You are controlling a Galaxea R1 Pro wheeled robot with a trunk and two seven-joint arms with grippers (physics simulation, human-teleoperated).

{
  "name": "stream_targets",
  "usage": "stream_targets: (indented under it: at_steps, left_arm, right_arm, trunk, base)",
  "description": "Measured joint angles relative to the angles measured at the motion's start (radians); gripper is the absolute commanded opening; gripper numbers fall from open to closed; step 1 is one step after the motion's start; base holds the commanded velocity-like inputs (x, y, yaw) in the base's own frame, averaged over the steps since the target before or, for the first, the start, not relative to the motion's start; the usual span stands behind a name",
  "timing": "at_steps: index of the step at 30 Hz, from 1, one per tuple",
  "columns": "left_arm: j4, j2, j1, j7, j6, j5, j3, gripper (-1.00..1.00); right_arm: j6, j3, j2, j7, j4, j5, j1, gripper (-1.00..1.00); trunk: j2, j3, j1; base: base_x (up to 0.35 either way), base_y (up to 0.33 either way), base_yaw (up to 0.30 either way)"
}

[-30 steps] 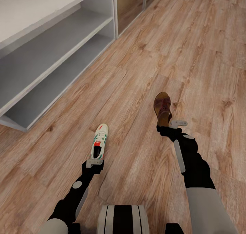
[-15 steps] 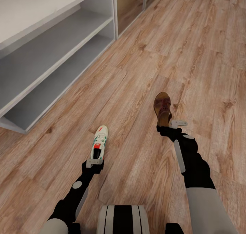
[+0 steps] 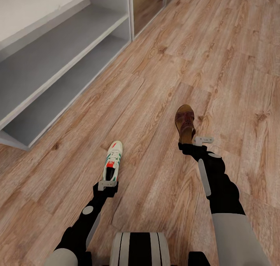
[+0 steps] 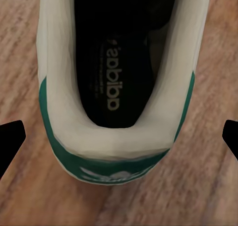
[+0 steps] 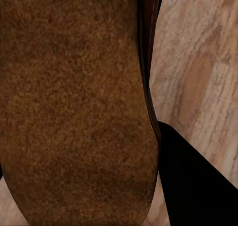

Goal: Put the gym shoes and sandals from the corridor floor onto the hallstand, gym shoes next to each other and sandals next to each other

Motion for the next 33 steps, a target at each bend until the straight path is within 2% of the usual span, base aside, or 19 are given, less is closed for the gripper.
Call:
stream_targets:
  at_steps: [12,13,33]
  left_arm:
    - [0.000,0.000,0.000,0.000,0.000,0.000,0.000,1.00]
    - [0.000,0.000,0.000,0.000,0.000,0.000,0.000,-1.00]
    - [-0.002,0.000,0.000,0.001,0.000,0.002,0.000,-1.00]
  right_arm:
    - [0.000,-0.016,0.000,0.000,0.000,0.000,0.000,-1.00]
    - [0.000,-0.016,0.000,0.000,0.000,0.000,0.000,-1.00]
    - [0.000,-0.017,0.000,0.000,0.000,0.000,0.000,-1.00]
  trunk:
    - [0.000,-0.001,0.000]
    - [0.000,-0.001,0.000]
    - [0.000,-0.001,0.000]
  base:
    - [0.064,0.000,0.000]
    - [0.007,0.000,0.000]
    - [0.000,0.000,0.000]
